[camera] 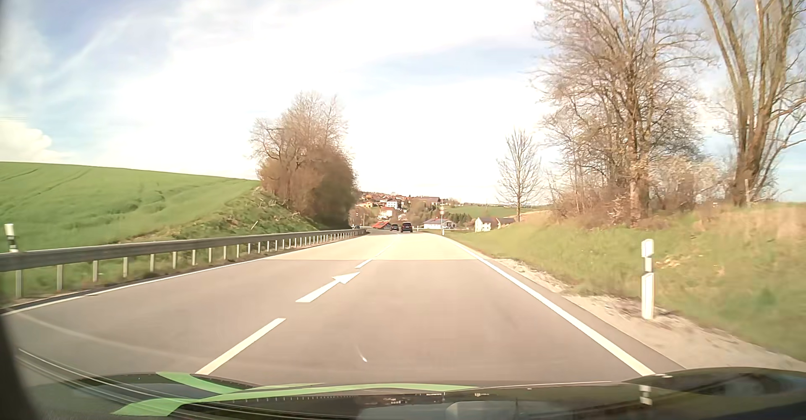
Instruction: Follow the waypoints while adhering to traffic rules and regulations
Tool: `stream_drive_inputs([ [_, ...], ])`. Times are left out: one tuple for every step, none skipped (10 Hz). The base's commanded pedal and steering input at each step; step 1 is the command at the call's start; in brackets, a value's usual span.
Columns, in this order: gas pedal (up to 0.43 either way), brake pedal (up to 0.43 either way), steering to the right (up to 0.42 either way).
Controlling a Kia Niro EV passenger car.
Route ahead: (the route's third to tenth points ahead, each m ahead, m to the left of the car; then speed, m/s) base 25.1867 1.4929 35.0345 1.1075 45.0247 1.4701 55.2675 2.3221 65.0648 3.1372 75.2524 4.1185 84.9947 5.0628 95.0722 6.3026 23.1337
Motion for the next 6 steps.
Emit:
stream_drive_inputs([
  [0.047,0.0,-0.006],
  [0.059,0.0,-0.006],
  [0.067,0.0,-0.006],
  [0.079,0.0,-0.005],
  [0.079,0.0,-0.006],
  [0.087,0.0,-0.005],
])
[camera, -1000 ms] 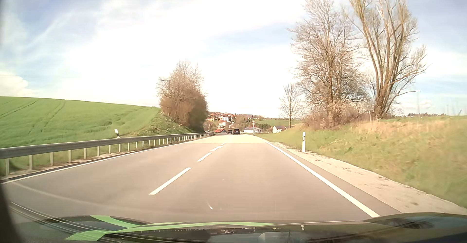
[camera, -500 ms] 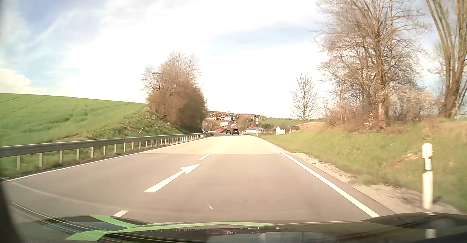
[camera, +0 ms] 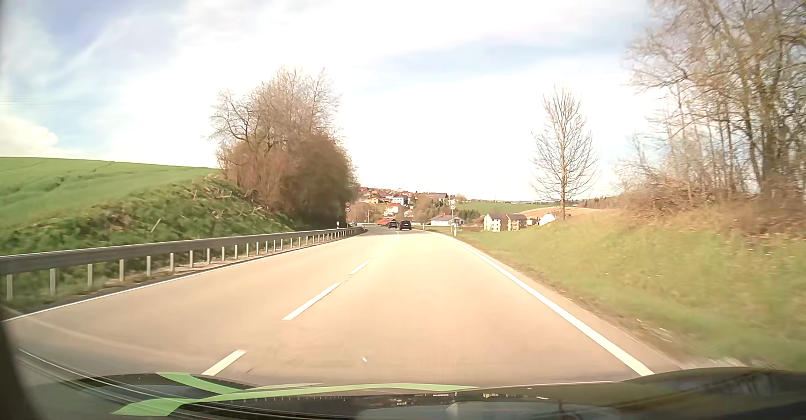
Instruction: Follow the waypoints while adhering to traffic rules and regulations
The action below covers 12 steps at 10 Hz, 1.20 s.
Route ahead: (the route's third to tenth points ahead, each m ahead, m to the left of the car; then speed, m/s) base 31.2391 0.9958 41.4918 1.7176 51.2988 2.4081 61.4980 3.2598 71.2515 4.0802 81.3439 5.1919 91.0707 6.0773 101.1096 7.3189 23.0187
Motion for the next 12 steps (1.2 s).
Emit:
stream_drive_inputs([
  [0.098,0.0,-0.006],
  [0.098,0.0,-0.006],
  [0.11,0.0,-0.006],
  [0.11,0.0,-0.006],
  [0.11,0.0,-0.006],
  [0.11,0.0,-0.006],
  [0.11,0.0,-0.007],
  [0.11,0.0,-0.007],
  [0.11,0.0,-0.007],
  [0.11,0.0,-0.008],
  [0.11,0.0,-0.008],
  [0.11,0.0,-0.008],
])
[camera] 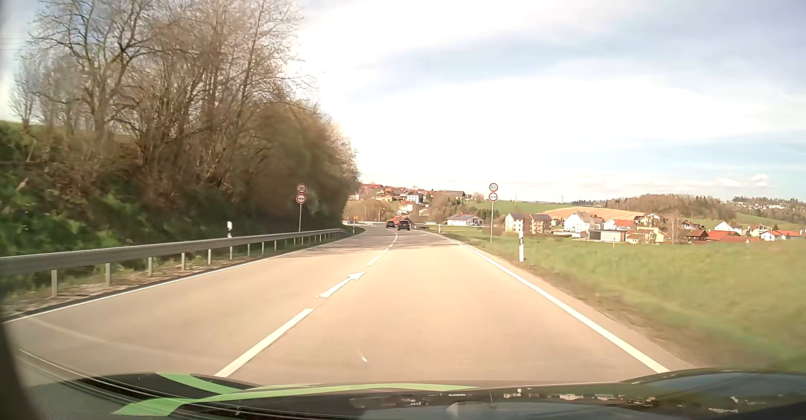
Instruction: Follow the waypoints while adhering to traffic rules and regulations
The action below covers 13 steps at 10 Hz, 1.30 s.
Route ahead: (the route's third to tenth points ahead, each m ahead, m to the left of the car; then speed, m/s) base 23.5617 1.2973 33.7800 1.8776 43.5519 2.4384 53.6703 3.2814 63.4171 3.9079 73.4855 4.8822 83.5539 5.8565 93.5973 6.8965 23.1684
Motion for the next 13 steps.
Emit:
stream_drive_inputs([
  [0.11,0.0,-0.009],
  [0.11,0.0,-0.009],
  [0.11,0.0,-0.01],
  [0.11,0.0,-0.011],
  [0.11,0.0,-0.011],
  [0.11,0.0,-0.01],
  [0.11,0.0,-0.009],
  [0.11,0.0,-0.009],
  [0.11,0.0,-0.009],
  [0.11,0.0,-0.009],
  [0.11,0.0,-0.008],
  [0.118,0.0,-0.008],
  [0.118,0.0,-0.008],
])
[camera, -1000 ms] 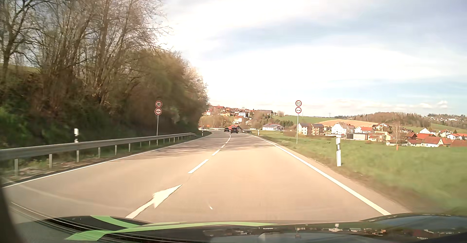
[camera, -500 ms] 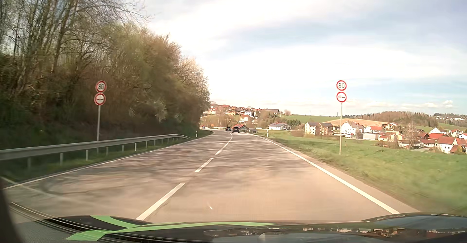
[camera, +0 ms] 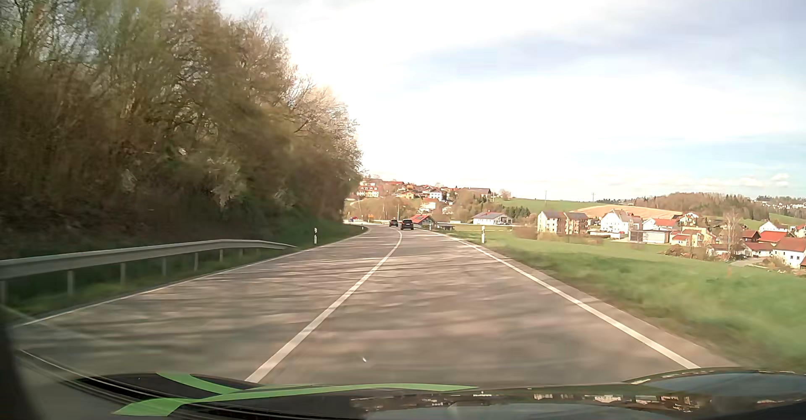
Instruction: Follow the waypoints while adhering to traffic rules and regulations
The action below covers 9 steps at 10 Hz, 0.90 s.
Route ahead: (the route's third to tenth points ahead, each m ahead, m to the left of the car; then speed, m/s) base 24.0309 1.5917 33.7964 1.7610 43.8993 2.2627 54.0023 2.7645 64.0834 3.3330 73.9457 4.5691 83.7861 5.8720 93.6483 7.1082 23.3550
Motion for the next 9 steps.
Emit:
stream_drive_inputs([
  [0.13,0.0,-0.008],
  [0.13,0.0,-0.008],
  [0.13,0.0,-0.008],
  [0.13,0.0,-0.008],
  [0.13,0.0,-0.008],
  [0.13,0.0,-0.008],
  [0.13,0.0,-0.008],
  [0.13,0.0,-0.008],
  [0.13,0.0,-0.008],
])
